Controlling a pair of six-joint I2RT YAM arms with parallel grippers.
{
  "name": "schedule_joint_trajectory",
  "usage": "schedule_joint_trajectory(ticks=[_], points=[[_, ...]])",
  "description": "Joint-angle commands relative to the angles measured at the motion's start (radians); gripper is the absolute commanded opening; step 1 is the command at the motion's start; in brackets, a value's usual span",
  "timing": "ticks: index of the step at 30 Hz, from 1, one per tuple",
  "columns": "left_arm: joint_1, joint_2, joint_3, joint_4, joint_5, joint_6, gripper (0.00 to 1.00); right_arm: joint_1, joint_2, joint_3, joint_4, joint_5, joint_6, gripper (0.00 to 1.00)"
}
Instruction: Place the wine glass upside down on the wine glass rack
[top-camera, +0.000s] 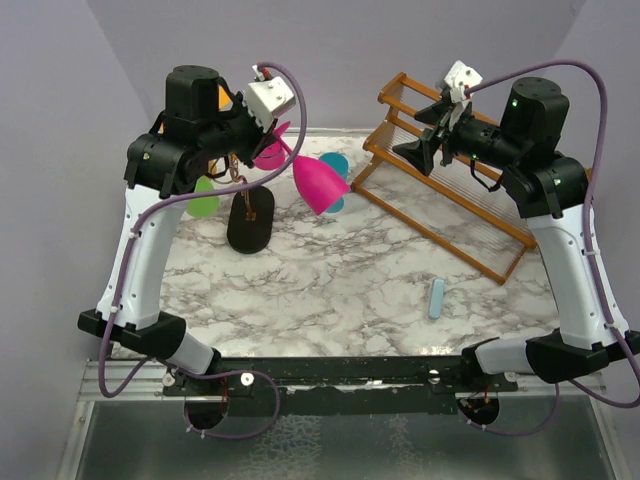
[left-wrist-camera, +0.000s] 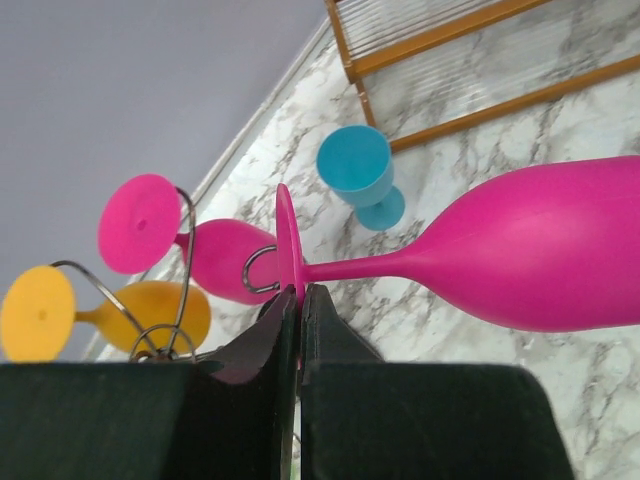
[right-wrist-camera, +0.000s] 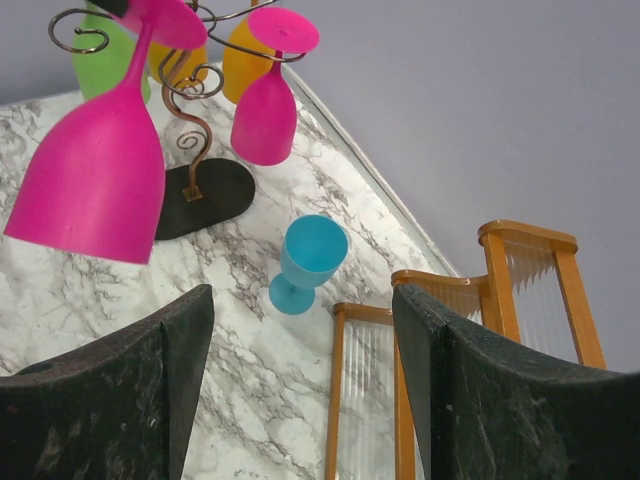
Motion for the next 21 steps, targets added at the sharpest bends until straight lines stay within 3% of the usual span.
schedule_joint_trajectory(ticks=[1, 6, 21], points=[[-0.006, -0.044, 0.045, -0.072, -0.123, 0.149, 0.0, -0.02, -0.039, -0.018, 0.029, -0.054, 0.01, 0.72], [-0.005, -0.065, 0.014, -0.085, -0.272, 0.264, 0.0, -0.029, -0.047, -0.027, 0.033, -0.05, 0.005, 0.74], [-0.006, -0.113, -0.176, -0.025, -0.496, 0.431, 0.0, -0.046, -0.055, -0.055, 0.046, -0.072, 0.008, 0.76]])
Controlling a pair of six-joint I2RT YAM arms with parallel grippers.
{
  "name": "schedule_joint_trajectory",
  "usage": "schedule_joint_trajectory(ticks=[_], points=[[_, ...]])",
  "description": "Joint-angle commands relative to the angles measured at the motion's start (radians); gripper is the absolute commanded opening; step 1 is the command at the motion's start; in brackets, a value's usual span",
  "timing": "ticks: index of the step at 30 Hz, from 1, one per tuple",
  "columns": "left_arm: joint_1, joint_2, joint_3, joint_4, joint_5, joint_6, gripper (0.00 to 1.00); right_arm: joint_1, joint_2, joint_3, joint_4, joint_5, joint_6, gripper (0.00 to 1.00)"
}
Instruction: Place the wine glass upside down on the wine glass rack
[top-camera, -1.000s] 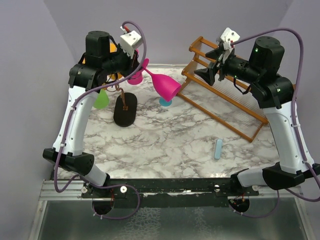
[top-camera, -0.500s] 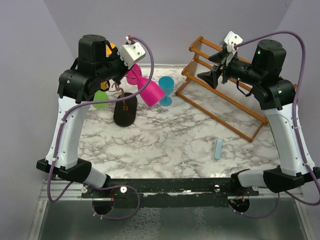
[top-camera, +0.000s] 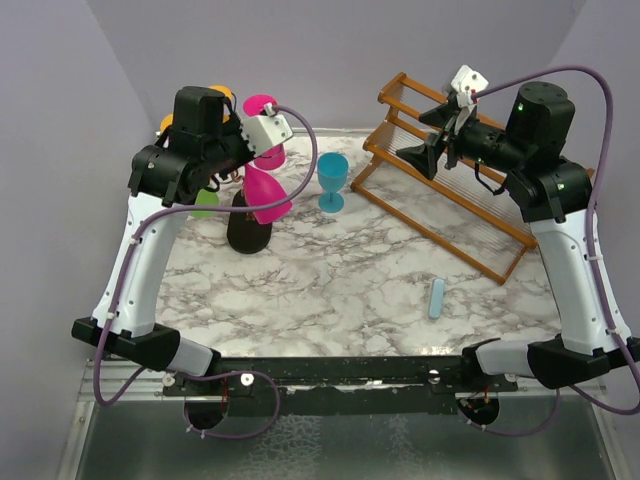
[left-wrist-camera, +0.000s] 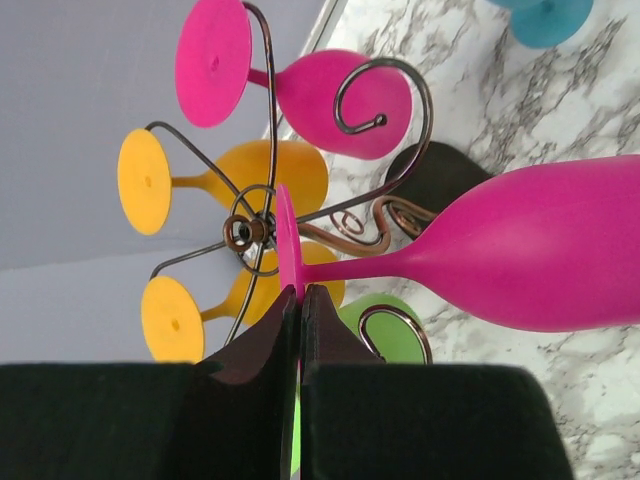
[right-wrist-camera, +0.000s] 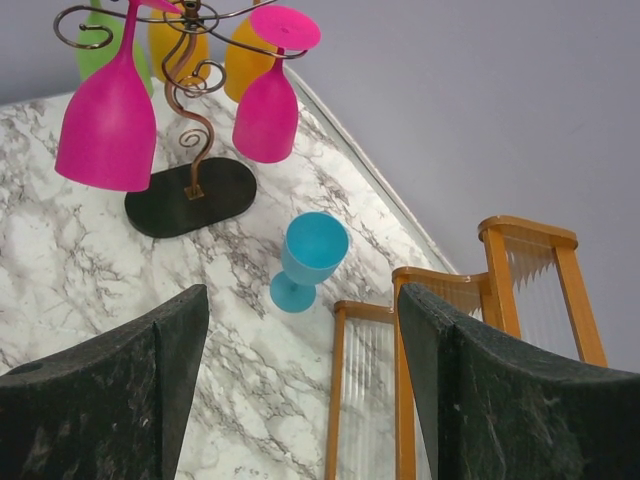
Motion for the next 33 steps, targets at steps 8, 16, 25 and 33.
schedule_joint_trajectory(ticks=[8, 16, 25, 33], points=[[-0.002, -0.045, -0.107, 0.092, -0.184, 0.09, 0.0, -0.015, -0.035, -0.027, 0.032, -0.029, 0.006, 0.77], [-0.002, -0.057, -0.117, 0.079, -0.219, 0.105, 0.0, -0.019, -0.038, -0.034, 0.036, -0.036, 0.007, 0.77], [-0.002, -0.065, -0.108, 0.046, -0.247, 0.131, 0.0, -0.025, -0.041, -0.049, 0.041, -0.04, 0.006, 0.78], [-0.002, -0.069, -0.064, -0.023, -0.18, 0.143, 0.0, -0.031, -0.051, -0.067, 0.046, -0.041, 0.004, 0.78]])
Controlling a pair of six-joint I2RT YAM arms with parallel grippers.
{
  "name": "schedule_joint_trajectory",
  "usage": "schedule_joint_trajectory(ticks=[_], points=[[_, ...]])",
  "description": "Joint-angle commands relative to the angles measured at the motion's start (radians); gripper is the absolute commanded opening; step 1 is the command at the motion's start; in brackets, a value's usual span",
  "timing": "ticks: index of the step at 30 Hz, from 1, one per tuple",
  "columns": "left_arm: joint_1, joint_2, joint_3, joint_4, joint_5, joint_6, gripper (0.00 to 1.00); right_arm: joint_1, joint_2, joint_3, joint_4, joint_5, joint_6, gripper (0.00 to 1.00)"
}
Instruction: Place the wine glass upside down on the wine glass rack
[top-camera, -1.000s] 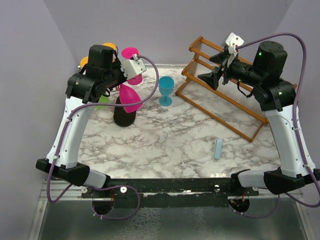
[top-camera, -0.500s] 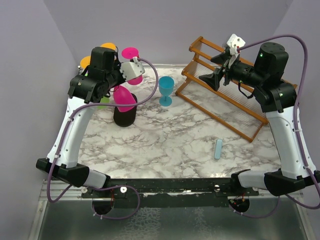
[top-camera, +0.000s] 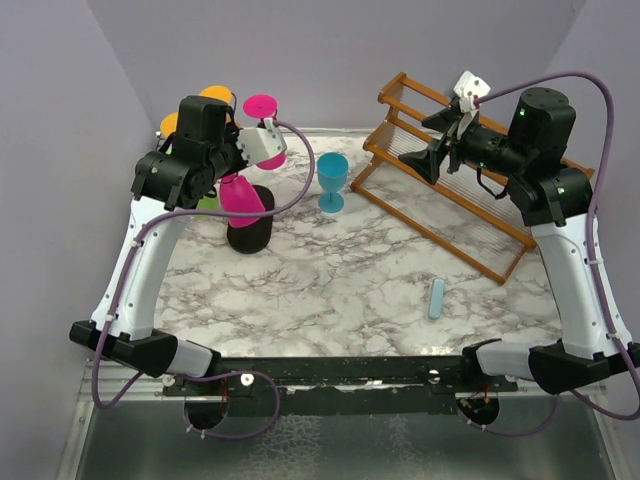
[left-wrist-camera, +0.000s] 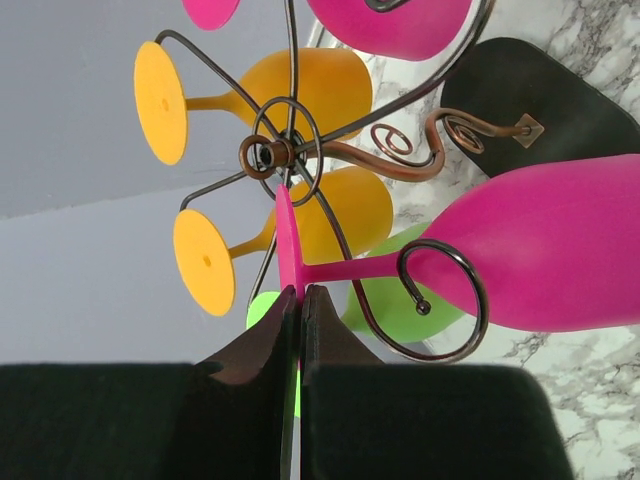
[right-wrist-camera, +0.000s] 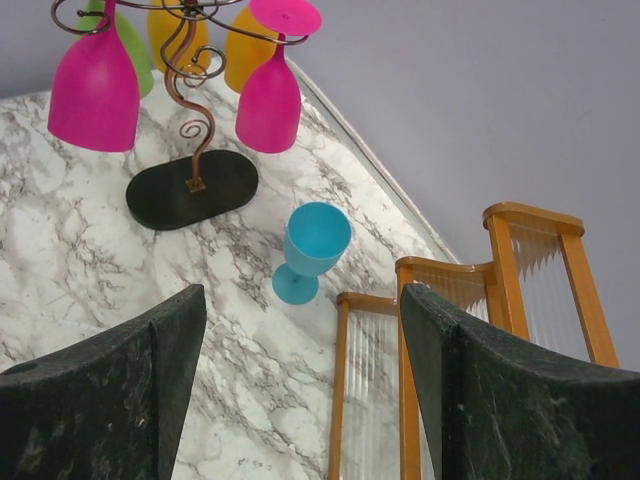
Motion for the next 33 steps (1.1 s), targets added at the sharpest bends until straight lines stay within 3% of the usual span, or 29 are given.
schedule_joint_trajectory(ticks=[1, 33], points=[[-0.002, -0.036, 0.049, -0.053, 0.043, 0.02, 0.0, -0.01, -0.028, -0.017, 0.033, -0.023, 0.003, 0.78], [-0.003, -0.059, 0.078, -0.164, 0.12, 0.071, 0.0, -0.035, -0.044, -0.048, 0.045, -0.055, 0.009, 0.8]])
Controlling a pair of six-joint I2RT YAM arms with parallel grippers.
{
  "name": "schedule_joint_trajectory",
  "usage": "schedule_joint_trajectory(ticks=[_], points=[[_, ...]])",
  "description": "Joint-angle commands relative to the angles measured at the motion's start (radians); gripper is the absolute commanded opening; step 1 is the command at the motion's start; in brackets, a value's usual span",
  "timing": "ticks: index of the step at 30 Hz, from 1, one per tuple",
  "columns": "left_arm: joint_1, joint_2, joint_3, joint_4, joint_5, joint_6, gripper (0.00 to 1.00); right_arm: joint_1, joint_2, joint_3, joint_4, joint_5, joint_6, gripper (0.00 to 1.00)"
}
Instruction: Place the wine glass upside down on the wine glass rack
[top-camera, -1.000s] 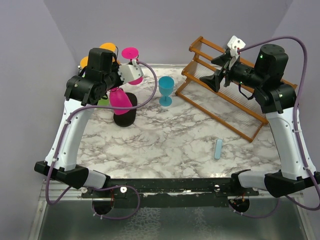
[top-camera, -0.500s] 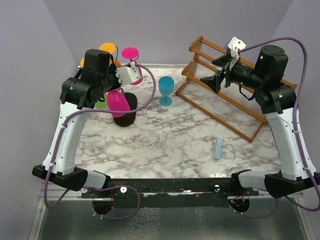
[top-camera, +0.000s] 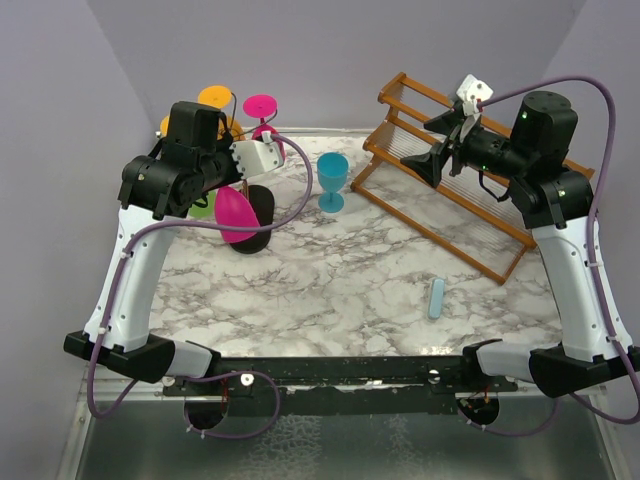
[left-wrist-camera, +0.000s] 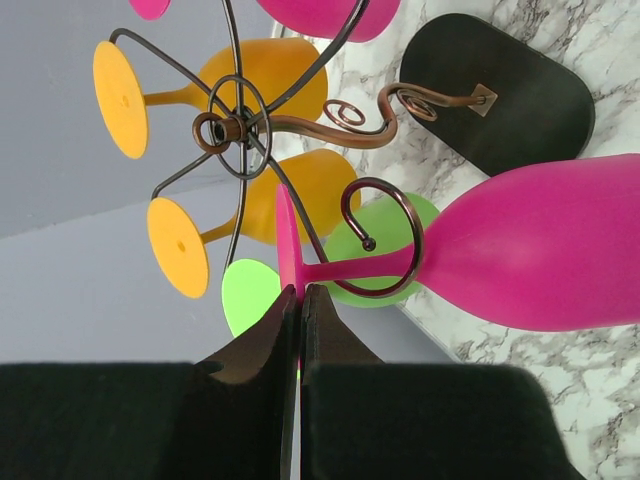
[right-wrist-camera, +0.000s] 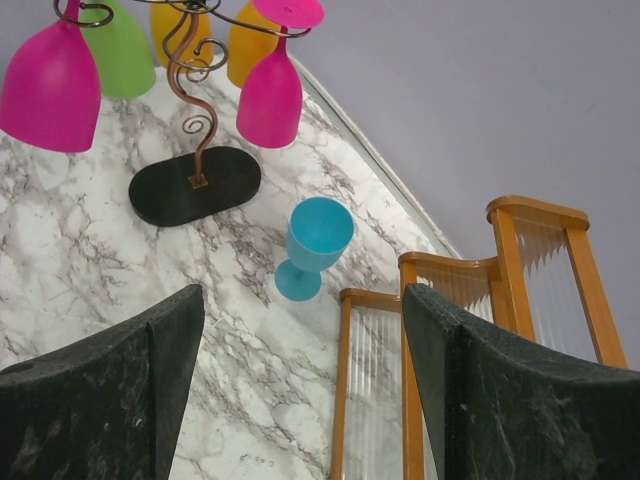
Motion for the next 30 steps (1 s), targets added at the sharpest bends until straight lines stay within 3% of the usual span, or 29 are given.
schedule_joint_trajectory(ticks=[1, 30], points=[[-0.002, -0.027, 0.033, -0.011, 0.065, 0.011, 0.0, -0.011, -0.022, -0.008, 0.032, -0.027, 0.008, 0.8], [-0.004, -0.002, 0.006, 0.043, 0.137, 0.007, 0.0, -0.027, -0.022, -0.02, 0.039, -0.041, 0.013, 0.81]])
